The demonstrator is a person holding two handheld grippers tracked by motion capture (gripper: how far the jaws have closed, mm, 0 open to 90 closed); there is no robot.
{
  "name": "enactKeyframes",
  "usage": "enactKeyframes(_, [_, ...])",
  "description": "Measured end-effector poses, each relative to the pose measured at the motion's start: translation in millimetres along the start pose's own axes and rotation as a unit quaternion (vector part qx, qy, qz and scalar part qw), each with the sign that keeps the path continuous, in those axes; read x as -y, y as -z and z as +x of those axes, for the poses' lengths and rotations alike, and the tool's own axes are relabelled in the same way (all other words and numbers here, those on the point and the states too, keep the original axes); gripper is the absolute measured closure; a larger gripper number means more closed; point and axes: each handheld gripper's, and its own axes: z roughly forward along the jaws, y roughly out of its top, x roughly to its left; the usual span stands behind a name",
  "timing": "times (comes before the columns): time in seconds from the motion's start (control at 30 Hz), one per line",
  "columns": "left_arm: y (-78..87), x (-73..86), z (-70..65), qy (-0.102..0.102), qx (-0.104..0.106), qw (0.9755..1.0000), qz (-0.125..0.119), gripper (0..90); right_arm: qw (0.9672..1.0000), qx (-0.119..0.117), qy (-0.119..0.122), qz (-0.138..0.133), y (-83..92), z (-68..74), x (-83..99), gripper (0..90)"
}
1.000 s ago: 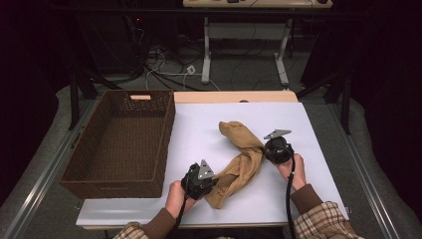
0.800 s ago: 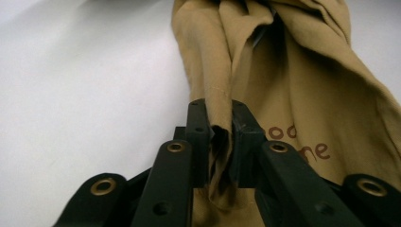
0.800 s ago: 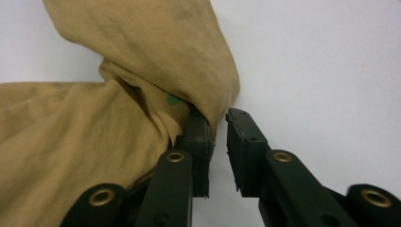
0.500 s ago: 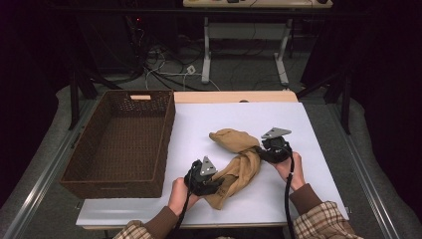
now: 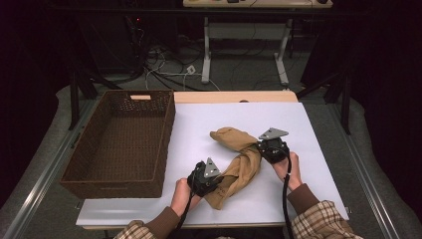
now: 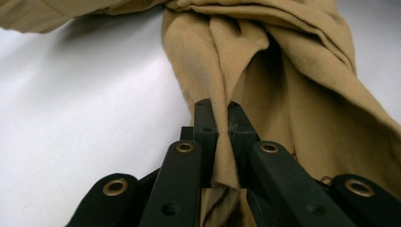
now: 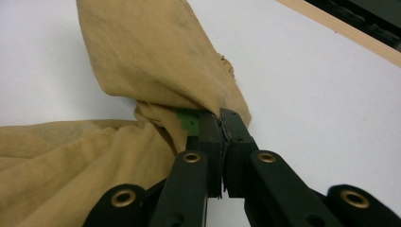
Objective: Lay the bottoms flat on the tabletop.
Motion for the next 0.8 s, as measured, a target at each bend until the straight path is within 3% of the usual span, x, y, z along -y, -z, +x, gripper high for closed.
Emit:
enactKeyframes(0.27, [10.0, 0.8, 3.0, 0.002, -0.016, 0.9998, -0.01, 86.2, 0.9993, 0.015, -0.034, -0.001, 2.9, -14.3, 4.9, 88.9])
enactKeyframes(0.63, [18.3, 2.5, 4.7, 0.005, -0.024, 0.9996, -0.011, 86.2, 0.999, 0.026, -0.036, 0.008, 2.4, -18.7, 6.6, 89.0])
enactKeyframes(0.8, [17.4, 3.0, 2.2, 0.001, -0.018, 0.9998, -0.006, 86.1, 0.9985, 0.02, -0.041, 0.032, -3.9, -20.8, 9.7, 88.8])
